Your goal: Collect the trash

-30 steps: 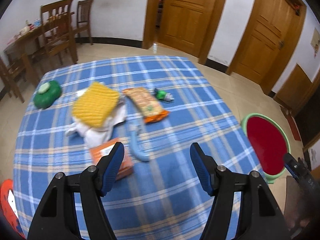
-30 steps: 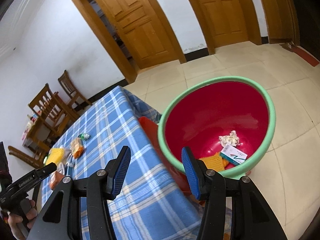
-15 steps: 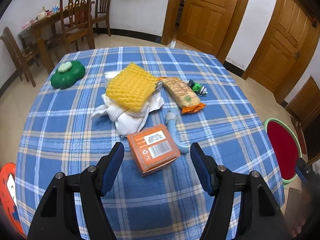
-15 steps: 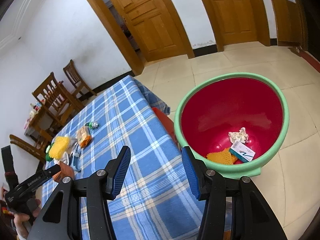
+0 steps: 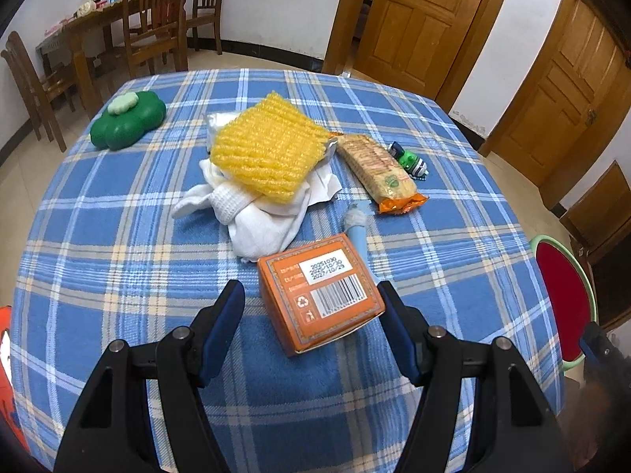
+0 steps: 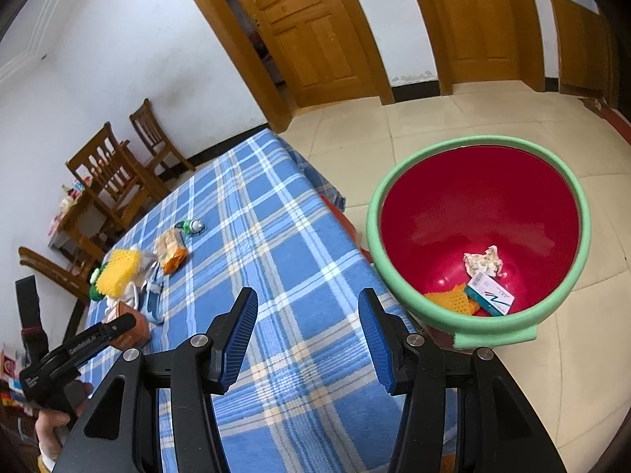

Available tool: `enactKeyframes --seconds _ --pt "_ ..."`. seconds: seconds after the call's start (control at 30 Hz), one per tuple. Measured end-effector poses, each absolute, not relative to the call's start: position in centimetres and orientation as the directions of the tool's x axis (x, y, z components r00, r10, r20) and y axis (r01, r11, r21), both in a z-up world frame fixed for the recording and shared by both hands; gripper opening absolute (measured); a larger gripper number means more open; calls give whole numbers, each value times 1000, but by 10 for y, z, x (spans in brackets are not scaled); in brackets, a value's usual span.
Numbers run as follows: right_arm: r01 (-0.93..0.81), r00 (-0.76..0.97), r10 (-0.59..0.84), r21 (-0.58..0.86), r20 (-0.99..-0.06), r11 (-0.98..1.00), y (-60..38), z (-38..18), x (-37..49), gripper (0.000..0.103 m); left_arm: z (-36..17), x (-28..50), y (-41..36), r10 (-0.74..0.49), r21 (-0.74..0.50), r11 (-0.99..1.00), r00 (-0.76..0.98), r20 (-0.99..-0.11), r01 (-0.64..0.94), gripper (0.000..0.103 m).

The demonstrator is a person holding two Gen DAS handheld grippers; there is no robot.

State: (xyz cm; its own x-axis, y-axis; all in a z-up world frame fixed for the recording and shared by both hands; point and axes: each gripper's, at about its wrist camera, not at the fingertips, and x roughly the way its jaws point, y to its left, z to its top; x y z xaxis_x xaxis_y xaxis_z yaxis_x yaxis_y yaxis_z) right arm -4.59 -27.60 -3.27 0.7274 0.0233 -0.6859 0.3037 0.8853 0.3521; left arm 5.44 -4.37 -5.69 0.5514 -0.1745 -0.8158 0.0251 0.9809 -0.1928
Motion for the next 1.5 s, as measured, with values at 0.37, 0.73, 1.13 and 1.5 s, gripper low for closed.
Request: enactKeyframes --seconds 0.37,0.73,1.13,1.5 --pt "279 707 42 333 -706 901 -262 -37 -35 55 -60 54 -41 -209 -214 975 551 -808 56 60" --pt "208 697 86 316 -712 926 -237 -31 -12 55 -37 43 -18 -203 -223 974 611 -765 44 59" --pt "90 655 164 292 -738 952 -184 -34 24 55 -33 41 27 -148 -231 972 641 -753 -47 59" --pt "-48 595 207 223 -776 974 -119 -47 58 55 -48 41 60 -117 -245 962 633 -766 -118 59"
